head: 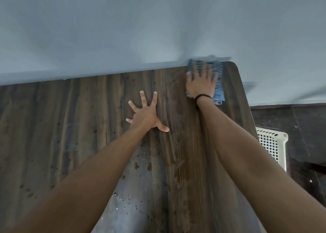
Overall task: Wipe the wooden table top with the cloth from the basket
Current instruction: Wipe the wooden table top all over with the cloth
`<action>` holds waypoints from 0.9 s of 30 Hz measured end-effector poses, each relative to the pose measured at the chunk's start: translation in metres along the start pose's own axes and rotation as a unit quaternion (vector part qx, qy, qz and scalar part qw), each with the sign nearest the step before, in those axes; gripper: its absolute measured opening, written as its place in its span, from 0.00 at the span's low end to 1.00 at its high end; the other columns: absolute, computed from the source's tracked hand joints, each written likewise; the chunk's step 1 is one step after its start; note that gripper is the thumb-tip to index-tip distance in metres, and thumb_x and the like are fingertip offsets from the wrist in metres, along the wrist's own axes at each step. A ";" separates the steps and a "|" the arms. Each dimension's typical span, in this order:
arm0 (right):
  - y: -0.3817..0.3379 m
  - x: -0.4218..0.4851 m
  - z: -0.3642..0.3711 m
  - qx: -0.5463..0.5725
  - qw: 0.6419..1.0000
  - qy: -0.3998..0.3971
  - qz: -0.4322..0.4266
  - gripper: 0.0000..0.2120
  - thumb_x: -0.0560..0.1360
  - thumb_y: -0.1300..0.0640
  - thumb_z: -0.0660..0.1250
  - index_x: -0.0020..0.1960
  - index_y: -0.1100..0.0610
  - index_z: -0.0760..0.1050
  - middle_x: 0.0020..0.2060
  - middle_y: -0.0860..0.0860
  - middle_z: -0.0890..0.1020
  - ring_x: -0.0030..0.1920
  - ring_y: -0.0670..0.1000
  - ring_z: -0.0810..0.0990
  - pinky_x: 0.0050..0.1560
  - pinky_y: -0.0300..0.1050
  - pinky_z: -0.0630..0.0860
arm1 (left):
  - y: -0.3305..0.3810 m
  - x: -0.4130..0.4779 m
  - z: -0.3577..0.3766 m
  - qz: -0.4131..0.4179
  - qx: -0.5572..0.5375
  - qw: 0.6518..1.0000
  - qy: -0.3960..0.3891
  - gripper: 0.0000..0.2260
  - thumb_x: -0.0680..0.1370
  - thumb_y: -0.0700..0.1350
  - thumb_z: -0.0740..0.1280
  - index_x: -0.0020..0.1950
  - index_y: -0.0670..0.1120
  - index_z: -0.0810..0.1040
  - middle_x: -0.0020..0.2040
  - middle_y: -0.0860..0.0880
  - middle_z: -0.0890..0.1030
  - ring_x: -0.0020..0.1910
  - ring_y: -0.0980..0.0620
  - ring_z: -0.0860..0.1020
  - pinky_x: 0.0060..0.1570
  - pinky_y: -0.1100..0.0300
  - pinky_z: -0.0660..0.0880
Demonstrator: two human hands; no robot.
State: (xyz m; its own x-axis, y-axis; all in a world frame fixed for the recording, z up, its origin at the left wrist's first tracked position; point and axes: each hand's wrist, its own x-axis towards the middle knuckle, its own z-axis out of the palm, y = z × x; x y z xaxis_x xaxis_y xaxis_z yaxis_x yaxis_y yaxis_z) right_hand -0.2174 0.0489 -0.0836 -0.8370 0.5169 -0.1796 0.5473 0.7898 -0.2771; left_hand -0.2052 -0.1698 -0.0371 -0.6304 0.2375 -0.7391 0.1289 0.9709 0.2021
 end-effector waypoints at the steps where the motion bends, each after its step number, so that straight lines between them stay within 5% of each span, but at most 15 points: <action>1: -0.010 -0.007 0.007 -0.024 0.996 -0.010 -0.082 0.28 0.84 0.38 0.42 0.82 0.42 0.47 0.82 0.49 0.47 0.81 0.54 0.43 0.78 0.59 0.37 | 0.001 0.000 0.001 0.005 0.002 1.000 -0.002 0.68 0.60 0.61 0.83 0.76 0.65 0.28 0.74 0.53 0.20 0.74 0.29 0.27 0.64 0.18 0.52; 4: -0.005 -0.006 0.004 -0.023 0.985 -0.033 -0.167 0.27 0.83 0.37 0.43 0.82 0.40 0.49 0.82 0.47 0.50 0.81 0.51 0.45 0.78 0.57 0.38 | 0.003 0.001 -0.004 0.014 0.006 1.000 -0.014 0.68 0.61 0.62 0.82 0.76 0.63 0.27 0.74 0.51 0.20 0.73 0.28 0.27 0.63 0.18 0.52; 8: -0.015 0.005 0.003 0.016 0.999 0.000 0.041 0.28 0.84 0.39 0.42 0.82 0.43 0.46 0.82 0.51 0.47 0.81 0.54 0.43 0.78 0.61 0.37 | -0.011 0.004 -0.009 0.031 0.059 0.997 -0.041 0.67 0.63 0.60 0.82 0.76 0.60 0.26 0.74 0.46 0.19 0.71 0.24 0.27 0.69 0.23 0.52; 12: -0.028 -0.025 0.018 -0.040 0.976 -0.053 -0.209 0.27 0.83 0.38 0.42 0.82 0.40 0.47 0.82 0.47 0.47 0.81 0.51 0.43 0.79 0.57 0.37 | -0.014 0.008 -0.007 0.046 0.087 0.995 -0.036 0.68 0.63 0.56 0.83 0.76 0.60 0.25 0.74 0.45 0.20 0.72 0.24 0.29 0.70 0.24 0.54; 13: -0.024 -0.019 0.016 -0.041 0.972 -0.054 -0.224 0.27 0.83 0.37 0.42 0.81 0.39 0.47 0.82 0.46 0.47 0.81 0.50 0.44 0.79 0.57 0.38 | -0.013 0.007 -0.008 0.040 0.080 0.996 -0.033 0.68 0.63 0.55 0.83 0.77 0.60 0.26 0.75 0.46 0.20 0.72 0.24 0.29 0.69 0.23 0.55; 17: -0.032 -0.009 0.011 -0.002 0.998 -0.020 -0.063 0.27 0.83 0.38 0.42 0.82 0.40 0.46 0.82 0.49 0.47 0.81 0.53 0.43 0.78 0.59 0.36 | -0.019 0.002 -0.009 0.057 0.061 0.996 -0.007 0.66 0.63 0.56 0.83 0.79 0.60 0.30 0.78 0.48 0.25 0.75 0.27 0.31 0.69 0.24 0.57; 21: -0.017 -0.034 0.015 -0.040 0.964 -0.058 -0.255 0.26 0.83 0.37 0.44 0.81 0.37 0.50 0.82 0.44 0.49 0.81 0.50 0.45 0.79 0.57 0.39 | -0.057 0.000 -0.015 0.038 0.064 0.997 0.017 0.68 0.59 0.60 0.83 0.78 0.64 0.30 0.75 0.50 0.22 0.74 0.28 0.29 0.69 0.22 0.51; 25: -0.032 -0.020 0.016 0.025 0.999 -0.010 -0.020 0.27 0.84 0.39 0.44 0.82 0.40 0.48 0.82 0.47 0.47 0.81 0.53 0.43 0.79 0.59 0.37 | -0.091 -0.010 -0.011 -0.003 0.068 0.998 -0.013 0.69 0.61 0.57 0.84 0.76 0.65 0.27 0.75 0.51 0.21 0.74 0.26 0.30 0.69 0.24 0.56; 27: -0.057 -0.028 0.026 -0.020 0.993 -0.024 -0.118 0.26 0.84 0.39 0.44 0.82 0.40 0.48 0.82 0.48 0.46 0.81 0.53 0.43 0.78 0.59 0.36 | -0.091 -0.011 -0.010 0.007 0.073 0.997 -0.010 0.69 0.60 0.56 0.84 0.76 0.65 0.27 0.75 0.51 0.21 0.74 0.25 0.30 0.68 0.24 0.58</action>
State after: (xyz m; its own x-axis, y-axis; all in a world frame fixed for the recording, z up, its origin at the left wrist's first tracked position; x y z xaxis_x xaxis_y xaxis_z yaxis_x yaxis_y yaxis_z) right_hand -0.2256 -0.0189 -0.0874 -0.9401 0.3014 -0.1590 0.3356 0.8998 -0.2787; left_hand -0.2178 -0.2608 -0.0409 -0.6123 0.2493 -0.7503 0.2482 0.9616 0.1170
